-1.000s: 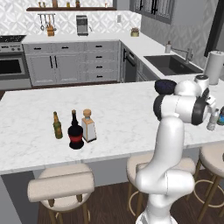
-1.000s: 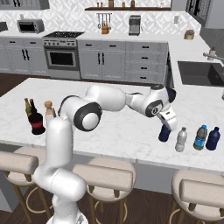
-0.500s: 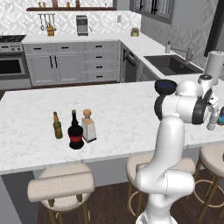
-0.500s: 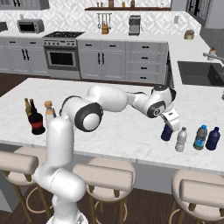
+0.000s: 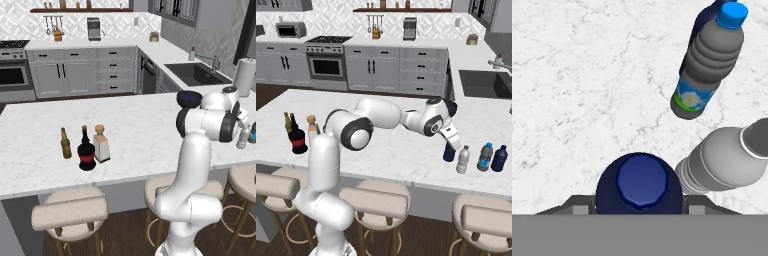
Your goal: Move the plastic bottles in the middle to the plastics group, and the glass bottles in the middle to the glass group.
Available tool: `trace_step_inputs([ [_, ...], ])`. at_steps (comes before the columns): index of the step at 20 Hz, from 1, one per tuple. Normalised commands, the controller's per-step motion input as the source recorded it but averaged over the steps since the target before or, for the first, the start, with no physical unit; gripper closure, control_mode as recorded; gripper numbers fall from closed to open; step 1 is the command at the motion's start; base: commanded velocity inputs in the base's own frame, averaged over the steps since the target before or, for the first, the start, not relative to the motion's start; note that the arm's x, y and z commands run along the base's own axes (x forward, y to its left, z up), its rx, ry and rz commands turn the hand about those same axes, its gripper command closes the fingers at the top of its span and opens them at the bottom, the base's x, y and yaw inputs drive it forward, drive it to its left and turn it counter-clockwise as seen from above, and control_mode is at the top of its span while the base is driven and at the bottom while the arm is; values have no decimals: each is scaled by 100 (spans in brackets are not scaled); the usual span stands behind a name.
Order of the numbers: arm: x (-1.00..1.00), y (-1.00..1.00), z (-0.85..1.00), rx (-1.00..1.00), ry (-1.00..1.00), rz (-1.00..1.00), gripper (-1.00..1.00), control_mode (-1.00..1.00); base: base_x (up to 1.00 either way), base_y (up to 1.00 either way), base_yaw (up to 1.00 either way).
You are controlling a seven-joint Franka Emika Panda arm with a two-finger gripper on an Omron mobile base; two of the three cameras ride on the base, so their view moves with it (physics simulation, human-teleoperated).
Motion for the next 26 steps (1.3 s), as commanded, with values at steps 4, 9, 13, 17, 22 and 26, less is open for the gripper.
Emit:
trace_step_inputs([
  [4, 0, -3, -19, 0, 0, -3, 100, -100, 0, 0, 0],
  [9, 0, 0, -38, 0, 0, 0, 100, -100, 0, 0, 0],
  [13, 0, 0, -17, 0, 0, 0, 100, -100, 0, 0, 0],
  [17, 0, 0, 0, -4, 0, 0, 100, -100, 0, 0, 0],
  [22, 0, 0, 0, 0, 0, 0, -100, -100, 0, 0, 0],
  [26, 0, 0, 0, 0, 0, 0, -100, -100, 0, 0, 0],
])
